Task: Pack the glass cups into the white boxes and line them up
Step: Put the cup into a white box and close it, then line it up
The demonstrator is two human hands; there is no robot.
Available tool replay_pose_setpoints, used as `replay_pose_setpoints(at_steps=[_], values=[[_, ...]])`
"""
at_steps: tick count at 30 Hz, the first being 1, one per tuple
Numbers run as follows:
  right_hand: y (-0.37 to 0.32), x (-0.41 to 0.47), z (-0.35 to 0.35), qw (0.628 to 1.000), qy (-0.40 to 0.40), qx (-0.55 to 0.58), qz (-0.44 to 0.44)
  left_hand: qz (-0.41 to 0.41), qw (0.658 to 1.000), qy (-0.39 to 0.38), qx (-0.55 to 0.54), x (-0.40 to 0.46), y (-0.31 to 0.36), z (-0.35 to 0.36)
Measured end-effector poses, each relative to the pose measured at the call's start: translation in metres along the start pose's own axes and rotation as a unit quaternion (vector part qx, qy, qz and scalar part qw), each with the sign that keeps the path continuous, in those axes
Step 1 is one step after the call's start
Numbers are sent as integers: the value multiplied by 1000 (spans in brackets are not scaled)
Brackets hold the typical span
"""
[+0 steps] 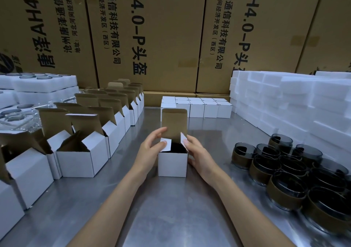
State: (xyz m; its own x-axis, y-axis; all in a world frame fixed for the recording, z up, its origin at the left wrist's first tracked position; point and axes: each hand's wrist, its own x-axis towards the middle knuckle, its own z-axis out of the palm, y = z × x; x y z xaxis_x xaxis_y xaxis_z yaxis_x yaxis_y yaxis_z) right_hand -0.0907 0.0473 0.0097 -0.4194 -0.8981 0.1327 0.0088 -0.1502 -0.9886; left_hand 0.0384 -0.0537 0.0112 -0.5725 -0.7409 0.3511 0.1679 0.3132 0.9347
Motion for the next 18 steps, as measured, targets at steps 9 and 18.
replay_pose_setpoints(at_steps=[9,18], values=[[-5,0,4,999,29,-19,-19,-34,996,25,-79,0,3,3],[1,0,1,998,35,38,-24,-86,989,-62,-105,-8,5,-1]])
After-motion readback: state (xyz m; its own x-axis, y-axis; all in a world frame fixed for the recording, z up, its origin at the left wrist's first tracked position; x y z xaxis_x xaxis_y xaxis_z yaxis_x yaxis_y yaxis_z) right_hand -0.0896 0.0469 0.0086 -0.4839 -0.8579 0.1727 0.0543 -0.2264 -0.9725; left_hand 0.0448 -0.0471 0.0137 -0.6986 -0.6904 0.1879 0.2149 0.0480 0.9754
